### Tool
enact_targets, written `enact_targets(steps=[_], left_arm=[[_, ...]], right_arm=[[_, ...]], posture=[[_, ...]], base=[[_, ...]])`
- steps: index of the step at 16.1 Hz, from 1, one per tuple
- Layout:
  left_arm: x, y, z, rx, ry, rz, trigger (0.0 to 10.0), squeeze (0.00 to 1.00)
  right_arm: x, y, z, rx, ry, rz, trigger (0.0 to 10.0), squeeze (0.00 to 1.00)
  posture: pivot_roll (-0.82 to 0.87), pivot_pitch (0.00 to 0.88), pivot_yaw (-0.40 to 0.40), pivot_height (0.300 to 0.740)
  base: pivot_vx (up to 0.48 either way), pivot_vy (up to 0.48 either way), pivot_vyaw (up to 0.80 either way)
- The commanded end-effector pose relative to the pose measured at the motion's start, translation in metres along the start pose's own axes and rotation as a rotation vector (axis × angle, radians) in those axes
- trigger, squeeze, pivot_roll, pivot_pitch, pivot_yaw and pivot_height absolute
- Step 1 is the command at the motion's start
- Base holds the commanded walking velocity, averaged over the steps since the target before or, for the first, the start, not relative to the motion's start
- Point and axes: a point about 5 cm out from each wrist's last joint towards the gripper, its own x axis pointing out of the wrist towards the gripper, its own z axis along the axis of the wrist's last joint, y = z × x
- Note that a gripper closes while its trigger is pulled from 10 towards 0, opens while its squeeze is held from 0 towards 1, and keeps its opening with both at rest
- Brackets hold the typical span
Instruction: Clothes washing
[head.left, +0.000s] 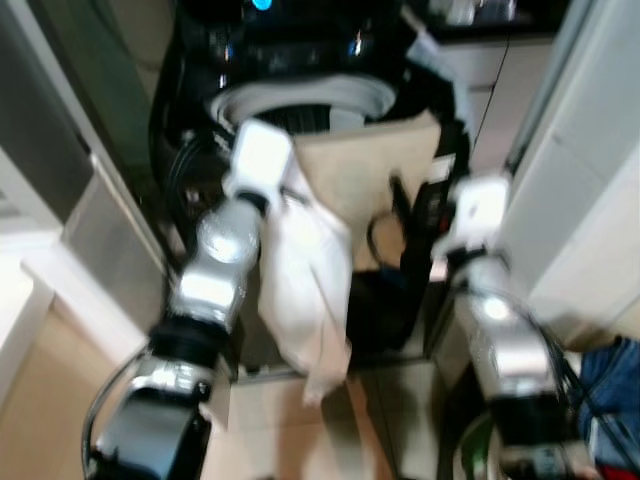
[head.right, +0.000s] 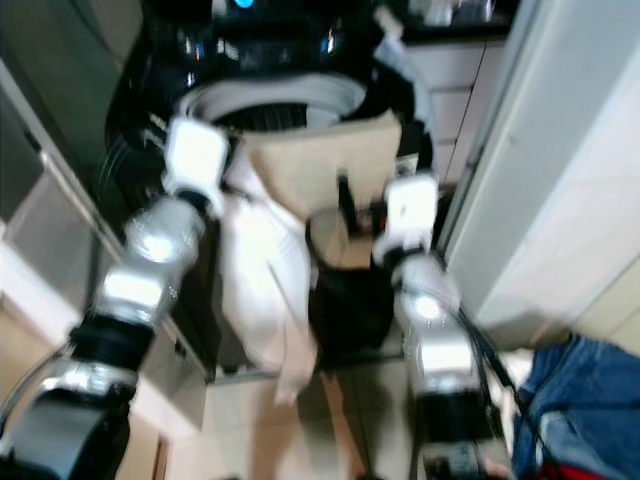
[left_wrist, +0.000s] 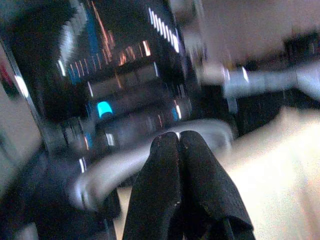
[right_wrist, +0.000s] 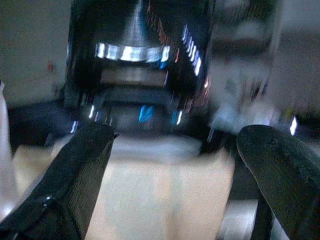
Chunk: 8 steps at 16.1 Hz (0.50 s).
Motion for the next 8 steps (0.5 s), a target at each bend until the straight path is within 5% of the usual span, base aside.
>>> enact_targets(steps=[1,5,8], left_arm=[[0.01,0.015,0.036,0.006,-0.145,0.045,10.0,0.0],[0.032,0.039,0.076,0.039,-0.24,0.103,10.0,0.0],[0.053,0.054,0.12,0.097,-0.331,0.107,10.0,0.0]], right_arm=[[0.009,0.0,0.022,-0.007,-0.094,0.002,10.0,0.18],[0.025,0.012,0.061,0.042,-0.212,0.12,10.0,0.18],[0.025,0.017,0.062,0.093,-0.194,0.188,10.0,0.19]], posture=[[-0.19,0.0,0.061,0.74],[-0.18,0.0,0.059,0.74],[-0.17,0.0,0.051,0.74]], base=[[0.469,0.0,0.0],[0.466,0.0,0.0],[0.461,0.0,0.0]])
